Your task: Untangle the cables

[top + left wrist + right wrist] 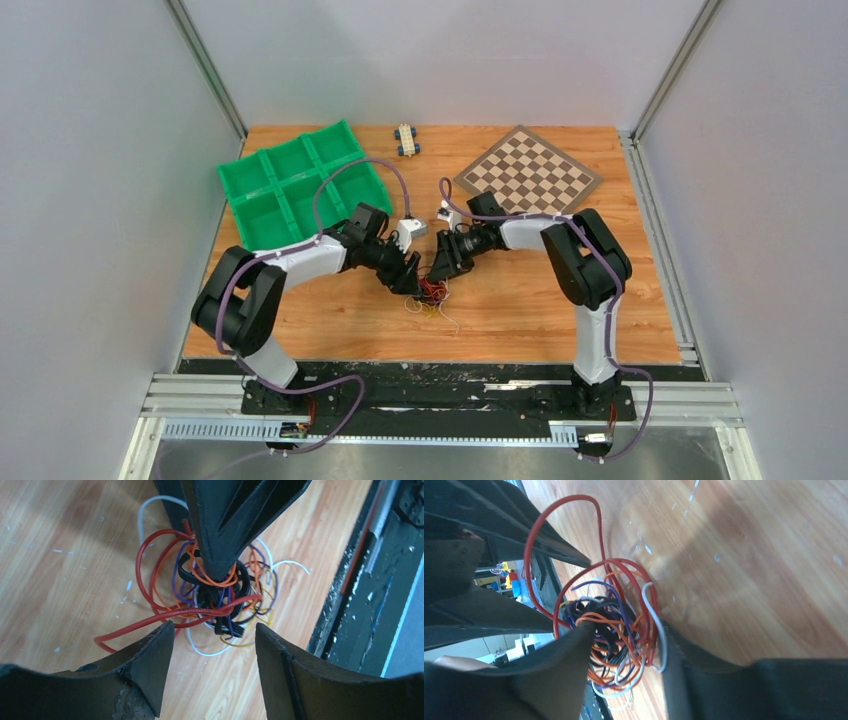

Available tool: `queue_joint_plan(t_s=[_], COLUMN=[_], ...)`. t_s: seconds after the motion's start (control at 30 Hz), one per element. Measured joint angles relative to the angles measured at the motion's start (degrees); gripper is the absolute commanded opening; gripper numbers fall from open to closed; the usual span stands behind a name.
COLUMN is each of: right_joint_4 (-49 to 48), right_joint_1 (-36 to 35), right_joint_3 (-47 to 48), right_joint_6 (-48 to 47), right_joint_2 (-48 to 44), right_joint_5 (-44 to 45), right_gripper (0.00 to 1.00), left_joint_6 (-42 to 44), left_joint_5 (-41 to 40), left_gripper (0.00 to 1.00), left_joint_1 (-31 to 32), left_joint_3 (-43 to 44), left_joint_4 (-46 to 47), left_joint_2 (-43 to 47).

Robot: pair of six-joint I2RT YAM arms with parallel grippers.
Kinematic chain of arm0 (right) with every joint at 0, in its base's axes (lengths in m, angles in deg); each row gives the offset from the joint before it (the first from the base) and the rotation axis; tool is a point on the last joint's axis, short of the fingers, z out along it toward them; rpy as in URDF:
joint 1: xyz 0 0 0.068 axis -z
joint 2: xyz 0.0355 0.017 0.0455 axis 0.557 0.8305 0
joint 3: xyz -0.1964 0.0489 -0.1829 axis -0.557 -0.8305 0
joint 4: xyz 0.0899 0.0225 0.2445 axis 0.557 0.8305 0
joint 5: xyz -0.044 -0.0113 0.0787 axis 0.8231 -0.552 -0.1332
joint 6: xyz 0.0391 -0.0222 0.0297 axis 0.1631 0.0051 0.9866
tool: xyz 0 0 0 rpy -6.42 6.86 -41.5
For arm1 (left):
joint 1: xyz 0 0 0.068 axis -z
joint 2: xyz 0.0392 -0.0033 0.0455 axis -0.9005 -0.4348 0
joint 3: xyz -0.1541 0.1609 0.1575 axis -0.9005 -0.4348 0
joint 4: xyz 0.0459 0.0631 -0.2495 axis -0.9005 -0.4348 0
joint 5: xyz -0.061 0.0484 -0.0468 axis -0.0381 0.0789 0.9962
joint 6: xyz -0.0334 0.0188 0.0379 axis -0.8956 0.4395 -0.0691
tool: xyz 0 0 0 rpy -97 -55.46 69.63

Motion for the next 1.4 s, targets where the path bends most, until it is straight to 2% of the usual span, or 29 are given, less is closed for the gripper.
queue_joint_plan(t_s=[0.1, 0.17, 0.2, 0.23, 0.27, 0.33, 0.43, 0.57, 0.73, 0.83, 1.03, 1.07, 1.1, 1.13, 1.17, 1.2, 1.27, 1.4], right_joint_4=[-1.0, -1.2, -1.2, -1.4, -1.4, -1.0, 1.2, 4.7, 9.8, 14.1, 22.5, 23.1, 23.6, 23.8, 23.9, 23.8, 23.4, 18.2], right_joint_1=[-0.8, -0.9, -0.9, -0.9, -0.7, -0.1, 1.4, 6.1, 20.9, 28.1, 28.9, 28.9, 28.9, 28.9, 28.9, 28.8, 27.7, 22.4], right_joint_3=[0.3, 0.2, 0.0, -0.6, -1.2, -2.8, -3.9, -4.7, -5.0, -5.4, -6.6, -6.7, -6.7, -6.7, -6.7, -6.7, -6.7, -6.7], right_joint_6=[0.9, 0.9, 0.8, 0.7, 0.6, 0.4, -1.7, -4.9, -11.2, -14.1, -18.6, -18.9, -19.0, -19.0, -19.1, -19.1, -18.8, -12.0], right_joint_2=[1.0, 0.8, 0.4, -0.4, -1.5, -4.8, -10.9, -18.3, -22.8, -23.2, -24.1, -24.1, -24.1, -24.1, -24.1, -24.1, -24.1, -23.8], right_joint_5=[0.1, 0.4, 0.5, 0.8, 0.9, 1.2, 2.2, 2.6, 8.9, 8.2, 1.5, 0.6, -0.4, -1.2, -2.1, -2.2, -2.4, -5.4], right_gripper=[0.19, 0.1, 0.06, 0.03, 0.0, 0.0, 0.0, 0.0, 0.0, 0.0, 0.0, 0.0, 0.01, 0.01, 0.01, 0.0, 0.0, 0.0], left_joint_6=[-3.1, -4.7, -5.4, -5.9, -6.4, -6.6, -6.1, -4.5, -0.6, 2.1, 7.3, 7.8, 8.3, 8.9, 9.9, 10.8, 11.3, 8.0], left_joint_5=[-0.8, -0.9, -0.8, -0.7, -0.7, -1.0, -0.8, -0.5, -0.3, 0.4, 1.8, 1.8, 1.8, 1.7, 1.8, 1.4, 1.2, 1.2], left_gripper=[0.58, 0.42, 0.29, 0.22, 0.09, 0.0, 0.0, 0.0, 0.0, 0.0, 0.0, 0.01, 0.26, 0.42, 0.69, 0.85, 0.94, 0.96], left_joint_1=[0.0, 0.1, 0.1, 0.1, 0.1, 0.1, 0.1, -0.1, -7.3, -12.5, -17.1, -17.3, -17.4, -17.6, -17.6, -17.7, -17.9, -15.0], left_joint_3=[0.0, 0.0, 0.1, 0.2, 0.4, 0.8, 0.2, -0.8, -1.7, -3.0, -5.0, -5.1, -5.2, -5.2, -5.2, -5.0, -4.6, -4.5], left_joint_4=[1.8, 2.0, 2.0, 1.9, 1.6, 1.3, 0.2, 0.7, -9.2, -13.0, -18.0, -18.5, -19.1, -19.6, -20.1, -21.1, -22.4, -19.6], left_joint_2=[-3.4, -4.6, -4.9, -4.9, -4.9, -4.3, 0.5, 15.3, 29.6, 32.8, 34.1, 34.0, 33.8, 33.4, 32.8, 32.1, 30.4, 29.8])
